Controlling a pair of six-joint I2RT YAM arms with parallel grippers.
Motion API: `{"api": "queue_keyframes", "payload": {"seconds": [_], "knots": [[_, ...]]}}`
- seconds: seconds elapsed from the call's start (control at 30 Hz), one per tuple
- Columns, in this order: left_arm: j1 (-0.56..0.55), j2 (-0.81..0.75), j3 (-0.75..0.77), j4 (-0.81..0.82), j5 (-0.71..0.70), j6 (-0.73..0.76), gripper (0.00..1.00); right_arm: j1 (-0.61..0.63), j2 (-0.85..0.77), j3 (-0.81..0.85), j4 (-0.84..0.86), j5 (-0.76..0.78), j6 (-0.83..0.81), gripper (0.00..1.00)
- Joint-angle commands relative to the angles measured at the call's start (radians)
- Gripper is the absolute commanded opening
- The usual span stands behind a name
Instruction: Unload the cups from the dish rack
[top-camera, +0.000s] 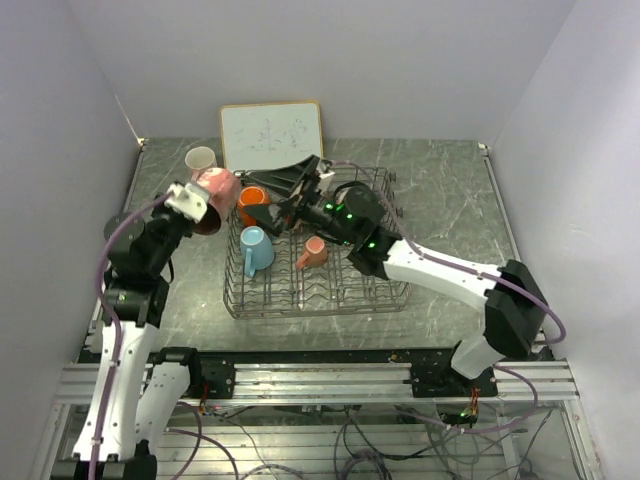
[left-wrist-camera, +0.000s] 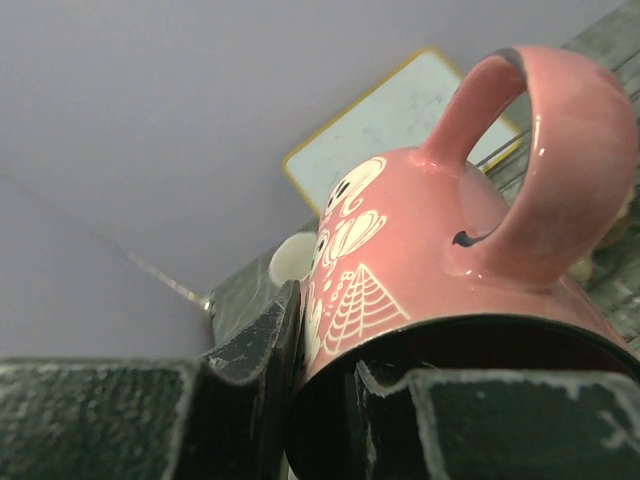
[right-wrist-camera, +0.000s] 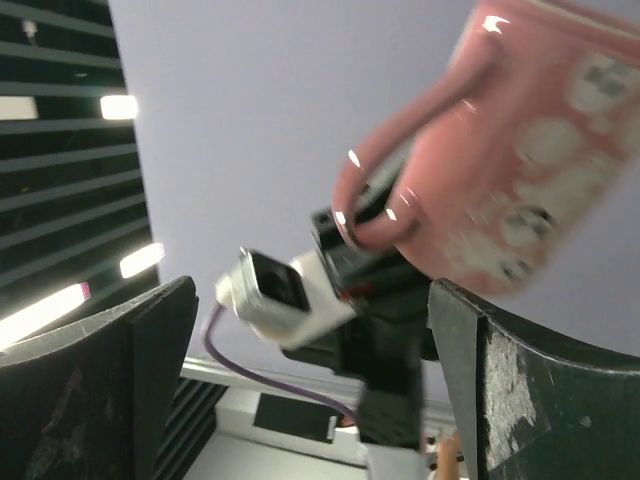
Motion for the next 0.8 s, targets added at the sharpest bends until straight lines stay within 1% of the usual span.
{"api": "queue_keyframes", "payload": {"seconds": [0.0,0.1,0.2,0.27,0.33,0.4,0.43,0.53,0.67,0.77], "knots": [[-0.003,0.1,0.196,-0.122,-0.226,0.027,0.07,-0.075,-0.111,-0.074,-0.167,-0.065,-0.165,1.0],[-0.003,0.235,0.325,-0.256,-0.346,0.051,0.07,-0.134,-0.188,-0.125,-0.278,-0.085,-0.269,1.0],[0.007,0.402,0.484,-0.454,-0.43,0.056,0.07,-0.179,-0.268,-0.177,-0.376,-0.065,-0.365,1.0],[0.021,0.52,0.602,-0.589,-0.421,0.037,0.07,-0.202,-0.307,-0.177,-0.456,-0.048,-0.456,1.0],[0.089,0.646,0.718,-0.701,-0.382,0.005,0.07,-0.217,-0.329,-0.153,-0.557,-0.02,-0.547,1.0],[0.144,0.785,0.837,-0.777,-0.355,-0.03,0.07,-0.22,-0.344,-0.125,-0.653,0.025,-0.637,1.0],[0.172,0.834,0.883,-0.807,-0.34,-0.042,0.07,-0.221,-0.354,-0.118,-0.703,0.046,-0.671,1.0],[0.233,0.976,0.992,-0.86,-0.315,-0.079,0.07,-0.22,-0.376,-0.119,-0.761,0.089,-0.741,1.0],[0.261,1.133,1.094,-0.909,-0.308,-0.11,0.07,-0.221,-0.392,-0.132,-0.806,0.123,-0.802,1.0],[0.289,1.226,1.144,-0.902,-0.29,-0.15,0.07,-0.22,-0.396,-0.147,-0.823,0.141,-0.834,1.0]]}}
